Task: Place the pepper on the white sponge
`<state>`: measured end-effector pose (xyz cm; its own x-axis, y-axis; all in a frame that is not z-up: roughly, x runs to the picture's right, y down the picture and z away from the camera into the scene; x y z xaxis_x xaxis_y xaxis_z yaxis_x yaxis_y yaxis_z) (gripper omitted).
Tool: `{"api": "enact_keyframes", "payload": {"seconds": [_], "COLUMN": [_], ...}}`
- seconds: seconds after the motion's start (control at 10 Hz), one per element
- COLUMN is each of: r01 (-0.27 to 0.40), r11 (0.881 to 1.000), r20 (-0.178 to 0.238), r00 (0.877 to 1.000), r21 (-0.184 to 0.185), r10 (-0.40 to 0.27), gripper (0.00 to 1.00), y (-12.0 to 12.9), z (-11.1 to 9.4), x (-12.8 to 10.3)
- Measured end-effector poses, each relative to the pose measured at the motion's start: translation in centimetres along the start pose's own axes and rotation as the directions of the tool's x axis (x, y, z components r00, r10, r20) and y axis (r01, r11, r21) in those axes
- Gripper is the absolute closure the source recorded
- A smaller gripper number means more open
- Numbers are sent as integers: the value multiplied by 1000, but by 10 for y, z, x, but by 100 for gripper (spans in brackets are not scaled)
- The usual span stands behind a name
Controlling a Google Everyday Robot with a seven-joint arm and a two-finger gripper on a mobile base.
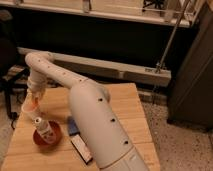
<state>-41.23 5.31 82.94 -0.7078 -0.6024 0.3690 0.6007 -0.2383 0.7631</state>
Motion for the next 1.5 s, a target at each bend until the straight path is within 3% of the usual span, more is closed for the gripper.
{"api": "enact_keyframes", "payload": {"seconds": [0.7,0.9,1.0,1.2,1.5], "r01": [24,23,19,17,18], "r11": [999,999,999,999,999], "r20": [8,13,22,35,35], "r00": [1000,1000,1000,999,999], "r21": [-39,-43,-45,-46,-34], "r10": [-24,-22,-18,-16,-17], "gripper": [57,68,81,97,100], "y": [-8,-9,-8,-9,-12], "z": [-10,-11,-11,-10,-14], "x": [-2,-5,-8,-12,-13]}}
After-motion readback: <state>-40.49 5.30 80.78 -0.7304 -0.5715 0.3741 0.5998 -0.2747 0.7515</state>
